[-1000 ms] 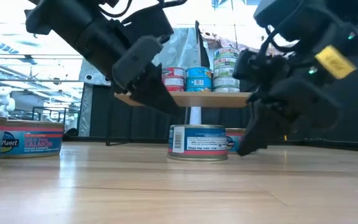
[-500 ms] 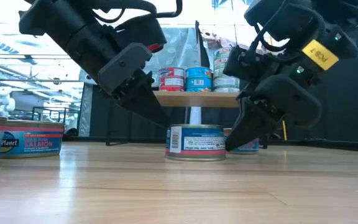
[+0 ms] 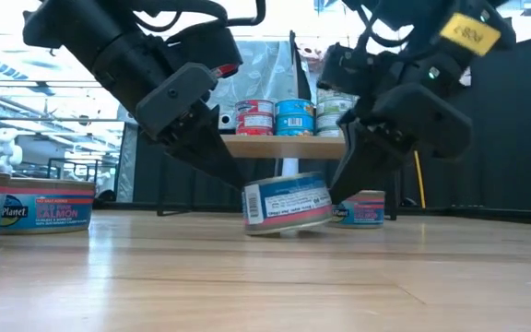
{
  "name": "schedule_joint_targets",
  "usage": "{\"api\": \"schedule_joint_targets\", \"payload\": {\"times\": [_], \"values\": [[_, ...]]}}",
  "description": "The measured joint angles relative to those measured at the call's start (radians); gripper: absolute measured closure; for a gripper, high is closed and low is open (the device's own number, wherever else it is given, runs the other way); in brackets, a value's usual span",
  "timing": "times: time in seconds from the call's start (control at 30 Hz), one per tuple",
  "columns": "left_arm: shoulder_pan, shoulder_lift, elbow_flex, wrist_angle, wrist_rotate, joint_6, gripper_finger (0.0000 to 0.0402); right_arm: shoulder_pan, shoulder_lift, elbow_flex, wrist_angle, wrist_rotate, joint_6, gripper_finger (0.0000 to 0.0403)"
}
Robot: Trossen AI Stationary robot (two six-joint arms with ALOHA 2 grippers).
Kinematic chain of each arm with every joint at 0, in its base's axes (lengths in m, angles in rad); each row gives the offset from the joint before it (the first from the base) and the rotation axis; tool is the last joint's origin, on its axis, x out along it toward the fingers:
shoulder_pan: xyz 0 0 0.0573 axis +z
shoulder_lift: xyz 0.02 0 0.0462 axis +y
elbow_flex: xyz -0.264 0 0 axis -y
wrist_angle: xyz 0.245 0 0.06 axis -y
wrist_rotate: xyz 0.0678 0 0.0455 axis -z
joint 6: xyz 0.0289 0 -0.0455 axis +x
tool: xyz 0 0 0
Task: Stack canned seafood by type on shelf
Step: Put the blue pink tuna can on the shelf
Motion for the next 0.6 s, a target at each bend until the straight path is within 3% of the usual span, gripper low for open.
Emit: {"api": "schedule_joint_targets", "payload": {"times": [0.33,0.6], "values": [[0.000,0.007,0.000,-0.043,0.039,-0.027,0.0401,-0.001,-0.012,0.143,-0.136,0.064,-0.020,0.0403],[0.000,0.008,0.000,-0.043,0.043,-0.024,0.0401,-0.001,-0.006,0.221,-0.163,0.032,-0.079,0.0403]]}}
